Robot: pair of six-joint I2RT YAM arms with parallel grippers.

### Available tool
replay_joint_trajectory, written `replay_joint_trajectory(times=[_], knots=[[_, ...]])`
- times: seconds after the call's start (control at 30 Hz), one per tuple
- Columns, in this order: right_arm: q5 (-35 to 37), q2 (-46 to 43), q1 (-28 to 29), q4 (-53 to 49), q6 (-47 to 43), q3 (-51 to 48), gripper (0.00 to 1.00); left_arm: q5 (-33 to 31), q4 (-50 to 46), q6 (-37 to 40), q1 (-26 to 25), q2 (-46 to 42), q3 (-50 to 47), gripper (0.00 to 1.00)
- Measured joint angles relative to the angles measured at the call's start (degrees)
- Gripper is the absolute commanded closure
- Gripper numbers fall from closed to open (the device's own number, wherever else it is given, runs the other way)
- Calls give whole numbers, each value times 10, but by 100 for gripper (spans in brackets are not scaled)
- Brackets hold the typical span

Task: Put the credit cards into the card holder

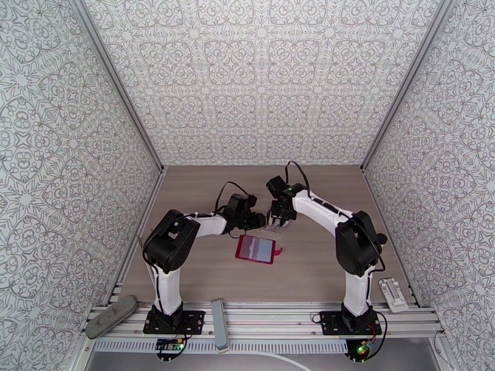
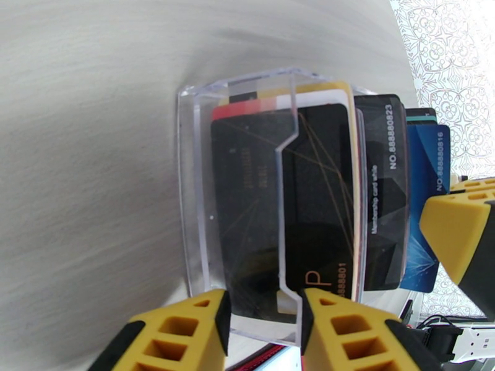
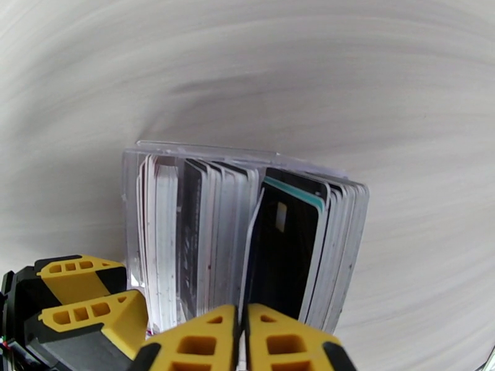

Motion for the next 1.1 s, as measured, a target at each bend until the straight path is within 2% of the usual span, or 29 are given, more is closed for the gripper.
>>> replay_joint_trajectory(times=[0.2, 0.47, 1.1], knots=[[4, 0, 0, -2, -3, 0, 100, 0, 0, -2, 0, 0, 0, 64], [4, 4, 0, -5, -35, 10, 100, 0, 3, -5, 1, 0, -2, 63], [-3, 74, -7, -35, -96, 120, 100, 0, 52, -20, 9, -10, -34, 61]])
